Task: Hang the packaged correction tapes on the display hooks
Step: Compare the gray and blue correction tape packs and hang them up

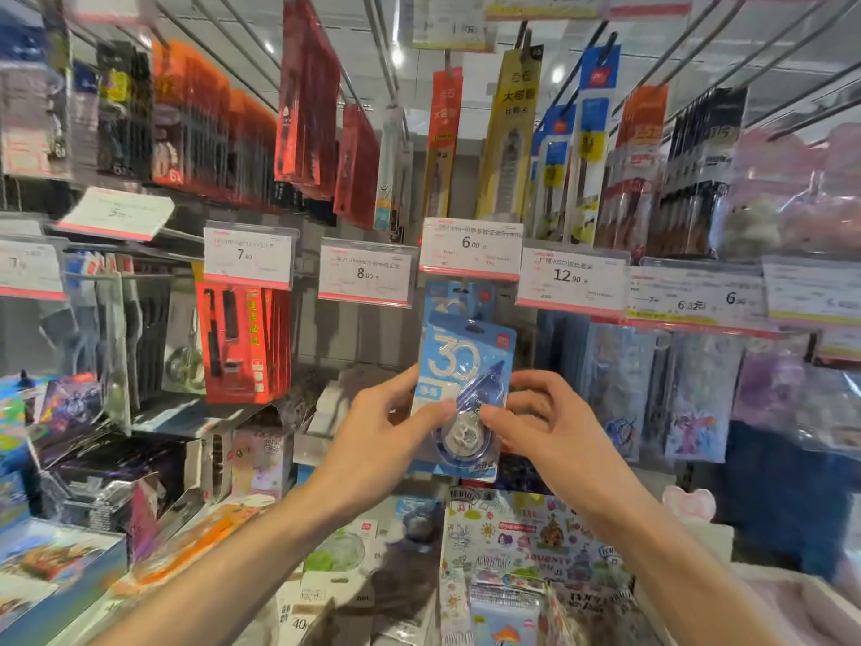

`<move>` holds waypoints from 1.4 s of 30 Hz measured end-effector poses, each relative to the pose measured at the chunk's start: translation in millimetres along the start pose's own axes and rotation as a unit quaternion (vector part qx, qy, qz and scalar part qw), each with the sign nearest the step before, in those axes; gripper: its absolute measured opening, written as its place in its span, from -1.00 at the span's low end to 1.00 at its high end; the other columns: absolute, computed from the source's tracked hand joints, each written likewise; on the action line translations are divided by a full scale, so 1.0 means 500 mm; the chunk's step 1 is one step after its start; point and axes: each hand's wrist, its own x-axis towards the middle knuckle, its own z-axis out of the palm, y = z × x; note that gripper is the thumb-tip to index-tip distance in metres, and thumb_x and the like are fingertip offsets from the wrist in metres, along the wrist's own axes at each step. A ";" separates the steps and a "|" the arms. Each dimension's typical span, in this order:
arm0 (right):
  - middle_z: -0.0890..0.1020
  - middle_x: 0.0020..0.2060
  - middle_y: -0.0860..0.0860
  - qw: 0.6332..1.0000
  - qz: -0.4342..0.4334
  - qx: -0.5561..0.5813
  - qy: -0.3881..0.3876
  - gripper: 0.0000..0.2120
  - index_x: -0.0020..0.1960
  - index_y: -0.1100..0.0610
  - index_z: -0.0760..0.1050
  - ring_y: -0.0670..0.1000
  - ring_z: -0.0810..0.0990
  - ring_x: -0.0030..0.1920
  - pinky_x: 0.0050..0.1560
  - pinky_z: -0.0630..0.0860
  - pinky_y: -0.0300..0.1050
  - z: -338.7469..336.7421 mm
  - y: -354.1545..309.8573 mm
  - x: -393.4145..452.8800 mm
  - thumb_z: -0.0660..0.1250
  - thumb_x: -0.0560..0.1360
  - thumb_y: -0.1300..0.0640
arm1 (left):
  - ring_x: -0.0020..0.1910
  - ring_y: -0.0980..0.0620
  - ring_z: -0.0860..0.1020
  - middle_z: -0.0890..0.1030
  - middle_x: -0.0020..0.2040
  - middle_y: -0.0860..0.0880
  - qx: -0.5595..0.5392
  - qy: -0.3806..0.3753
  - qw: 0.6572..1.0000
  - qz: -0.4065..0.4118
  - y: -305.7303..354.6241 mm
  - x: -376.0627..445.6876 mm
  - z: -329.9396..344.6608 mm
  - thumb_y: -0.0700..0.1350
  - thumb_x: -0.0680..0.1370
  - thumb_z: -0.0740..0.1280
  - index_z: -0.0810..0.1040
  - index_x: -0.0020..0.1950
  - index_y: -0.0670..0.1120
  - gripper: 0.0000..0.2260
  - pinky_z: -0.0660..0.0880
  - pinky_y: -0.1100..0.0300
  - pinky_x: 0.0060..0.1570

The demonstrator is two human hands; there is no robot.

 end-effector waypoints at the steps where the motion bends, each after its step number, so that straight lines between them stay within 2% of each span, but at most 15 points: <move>1: 0.73 -0.13 -0.12 1.000 0.000 0.019 -0.002 -0.57 0.31 -0.02 0.41 -0.11 0.75 -0.08 -0.15 0.64 -0.29 -0.001 0.001 -0.001 0.50 0.52 0.05 | 0.16 0.29 0.65 0.71 0.17 0.29 0.002 -0.013 1.000 0.000 0.002 0.002 0.004 -0.17 0.66 0.34 0.59 0.33 0.20 -0.67 0.54 0.42 0.05; 4: 0.75 -0.09 -0.04 0.999 -0.011 0.049 0.015 -0.54 0.34 0.00 0.39 -0.03 0.76 -0.06 -0.14 0.63 -0.27 -0.005 0.007 -0.002 0.49 0.52 0.10 | 0.09 0.26 0.67 0.72 0.11 0.30 0.038 -0.022 0.999 -0.007 0.009 0.006 0.003 -0.12 0.66 0.34 0.60 0.33 0.17 -0.71 0.59 0.29 0.09; 7: 0.73 -0.06 -0.06 0.997 -0.042 0.051 0.045 -0.46 0.35 -0.01 0.40 -0.06 0.74 -0.06 -0.13 0.61 -0.30 -0.011 0.010 -0.004 0.49 0.42 -0.02 | -0.06 0.08 0.70 0.75 -0.01 0.12 0.069 0.044 0.996 -0.032 0.024 0.016 -0.015 -0.06 0.63 0.38 0.63 0.21 0.13 -0.82 0.64 0.03 0.04; 8: 0.72 -0.02 -0.06 0.996 -0.050 0.050 0.050 -0.43 0.34 -0.03 0.41 -0.07 0.74 -0.03 -0.10 0.61 -0.29 -0.012 0.011 -0.004 0.48 0.38 -0.07 | -0.08 0.03 0.71 0.75 -0.02 0.06 0.067 0.063 0.995 -0.031 0.033 0.022 -0.024 -0.06 0.62 0.39 0.64 0.17 0.11 -0.85 0.65 0.02 0.02; 12: 0.72 0.04 -0.03 0.994 -0.071 0.048 0.061 -0.43 0.31 -0.08 0.41 -0.02 0.72 0.08 0.03 0.64 -0.16 -0.012 0.012 -0.001 0.47 0.35 -0.11 | -0.29 0.16 0.66 0.73 -0.09 0.00 0.024 0.108 0.994 0.004 0.082 0.065 -0.055 -0.10 0.64 0.37 0.63 0.08 0.05 -0.93 0.60 0.29 -0.27; 14: 0.70 0.08 -0.02 0.994 -0.079 0.039 0.060 -0.41 0.33 -0.09 0.40 -0.01 0.69 0.15 0.15 0.61 -0.05 -0.009 0.009 0.000 0.47 0.35 -0.13 | -0.34 0.19 0.63 0.71 -0.13 0.00 0.017 0.118 0.993 0.026 0.107 0.090 -0.064 -0.11 0.65 0.35 0.61 0.05 0.03 -0.95 0.55 0.32 -0.33; 16: 0.70 0.09 -0.05 0.994 -0.088 0.034 0.061 -0.42 0.33 -0.13 0.39 -0.04 0.68 0.17 0.21 0.59 -0.03 -0.006 0.007 0.000 0.47 0.36 -0.14 | -0.35 0.17 0.62 0.68 -0.21 0.04 0.031 0.121 0.991 0.049 0.127 0.111 -0.068 -0.10 0.66 0.34 0.60 0.02 0.02 -0.94 0.54 0.28 -0.34; 20: 0.69 0.07 -0.12 0.990 -0.115 0.021 0.081 -0.55 0.26 -0.26 0.40 -0.15 0.67 0.13 0.13 0.61 -0.24 -0.004 0.005 0.006 0.49 0.45 -0.06 | -0.40 0.16 0.60 0.67 -0.33 0.05 0.058 0.129 0.987 0.080 0.151 0.135 -0.078 -0.09 0.65 0.35 0.60 -0.05 0.00 -0.90 0.51 0.31 -0.40; 24: 0.68 0.10 -0.15 0.987 -0.133 0.015 0.092 -0.57 0.28 -0.24 0.41 -0.17 0.66 0.15 0.15 0.61 -0.25 0.001 -0.004 0.015 0.49 0.51 0.02 | -0.39 0.11 0.61 0.69 -0.33 0.08 0.067 0.120 0.986 0.092 0.157 0.138 -0.087 -0.05 0.64 0.34 0.61 -0.05 0.01 -0.90 0.51 0.31 -0.39; 28: 0.65 0.19 -0.10 0.985 -0.141 0.004 0.102 -0.43 0.46 -0.09 0.34 -0.15 0.63 0.20 0.21 0.61 -0.17 0.011 -0.020 0.026 0.46 0.51 -0.08 | -0.38 0.12 0.62 0.70 -0.31 0.07 0.070 0.113 0.987 0.089 0.152 0.133 -0.088 -0.06 0.65 0.34 0.60 -0.03 0.03 -0.91 0.51 0.31 -0.39; 31: 0.63 0.22 -0.06 0.984 -0.144 -0.008 0.108 -0.35 0.52 -0.04 0.30 -0.11 0.62 0.23 0.22 0.61 -0.14 0.015 -0.025 0.032 0.44 0.51 -0.12 | -0.37 0.10 0.62 0.71 -0.26 0.05 0.074 0.112 0.987 0.088 0.151 0.131 -0.090 -0.06 0.66 0.34 0.61 -0.01 0.02 -0.91 0.52 0.30 -0.38; 34: 0.61 0.23 -0.13 0.984 -0.143 -0.007 0.109 -0.31 0.54 -0.03 0.28 -0.25 0.59 0.21 0.16 0.55 -0.41 0.017 -0.026 0.037 0.46 0.51 -0.12 | -0.37 0.12 0.62 0.71 -0.26 0.06 0.076 0.110 0.987 0.091 0.150 0.130 -0.092 -0.07 0.66 0.34 0.61 -0.01 0.02 -0.92 0.52 0.31 -0.38; 36: 0.61 0.21 -0.18 0.983 -0.147 -0.004 0.109 -0.33 0.54 -0.02 0.29 -0.32 0.58 0.18 0.09 0.52 -0.48 0.019 -0.026 0.039 0.46 0.52 -0.09 | -0.37 0.13 0.62 0.71 -0.26 0.07 0.079 0.107 0.987 0.095 0.149 0.129 -0.092 -0.06 0.66 0.34 0.60 0.00 0.03 -0.93 0.53 0.31 -0.37; 38: 0.63 0.15 -0.23 0.982 -0.156 -0.001 0.110 -0.41 0.50 -0.06 0.35 -0.29 0.61 0.15 0.05 0.54 -0.45 0.021 -0.025 0.040 0.46 0.53 -0.06 | -0.36 0.13 0.62 0.71 -0.24 0.07 0.085 0.101 0.987 0.095 0.148 0.127 -0.094 -0.04 0.66 0.34 0.60 0.01 0.04 -0.94 0.54 0.30 -0.36; 42: 0.66 0.06 -0.36 0.977 -0.176 -0.004 0.117 -0.59 0.31 -0.33 0.39 -0.25 0.66 0.09 -0.03 0.57 -0.42 0.029 -0.023 0.043 0.43 0.58 0.02 | -0.31 0.15 0.64 0.71 -0.18 0.06 0.101 0.095 0.986 0.098 0.129 0.111 -0.098 0.00 0.64 0.35 0.59 0.05 0.13 -0.96 0.56 0.24 -0.33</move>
